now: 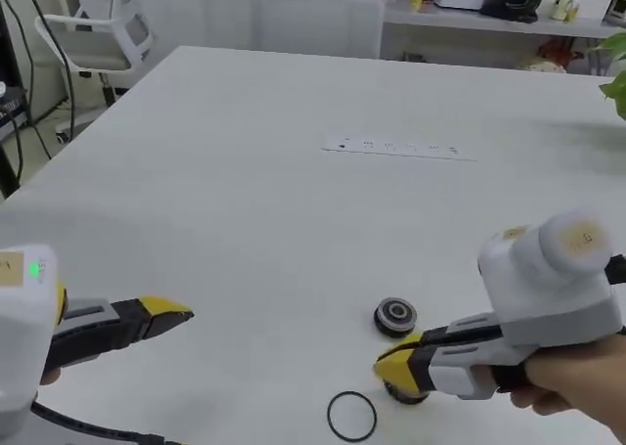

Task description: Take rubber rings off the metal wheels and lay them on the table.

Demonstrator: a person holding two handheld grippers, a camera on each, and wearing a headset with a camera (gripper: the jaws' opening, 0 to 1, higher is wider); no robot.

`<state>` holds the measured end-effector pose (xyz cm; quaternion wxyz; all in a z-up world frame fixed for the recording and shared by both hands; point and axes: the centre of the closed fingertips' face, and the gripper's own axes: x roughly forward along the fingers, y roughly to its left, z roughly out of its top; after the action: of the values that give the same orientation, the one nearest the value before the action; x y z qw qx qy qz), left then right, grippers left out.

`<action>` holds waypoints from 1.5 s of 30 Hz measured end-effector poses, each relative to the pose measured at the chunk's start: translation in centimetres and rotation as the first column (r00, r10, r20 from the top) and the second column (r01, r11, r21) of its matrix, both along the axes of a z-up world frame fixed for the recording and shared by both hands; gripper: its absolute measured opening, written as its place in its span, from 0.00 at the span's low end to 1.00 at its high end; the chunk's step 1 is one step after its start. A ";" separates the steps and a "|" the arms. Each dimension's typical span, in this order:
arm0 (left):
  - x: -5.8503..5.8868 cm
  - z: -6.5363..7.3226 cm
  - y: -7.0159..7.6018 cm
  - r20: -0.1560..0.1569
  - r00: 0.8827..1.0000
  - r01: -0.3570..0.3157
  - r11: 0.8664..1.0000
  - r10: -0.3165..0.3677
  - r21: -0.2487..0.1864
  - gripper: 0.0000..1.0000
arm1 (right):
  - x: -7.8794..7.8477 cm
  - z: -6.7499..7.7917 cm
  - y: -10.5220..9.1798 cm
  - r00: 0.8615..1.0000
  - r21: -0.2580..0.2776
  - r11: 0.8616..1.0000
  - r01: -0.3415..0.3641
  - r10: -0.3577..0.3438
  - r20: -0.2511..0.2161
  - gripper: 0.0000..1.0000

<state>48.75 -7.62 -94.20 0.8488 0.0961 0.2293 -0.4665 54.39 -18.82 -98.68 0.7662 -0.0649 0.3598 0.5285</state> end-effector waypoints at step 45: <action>4.4 8.6 -8.7 0.192 0.951 0.243 0.970 -0.244 0.029 0.81 | 3.7 5.0 -4.4 0.977 0.134 0.971 0.198 -0.207 0.057 0.05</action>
<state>53.20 -16.29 -85.60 0.8029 0.1706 0.1329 -0.5555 58.08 -23.20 -93.66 0.8309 0.0025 0.3027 0.4669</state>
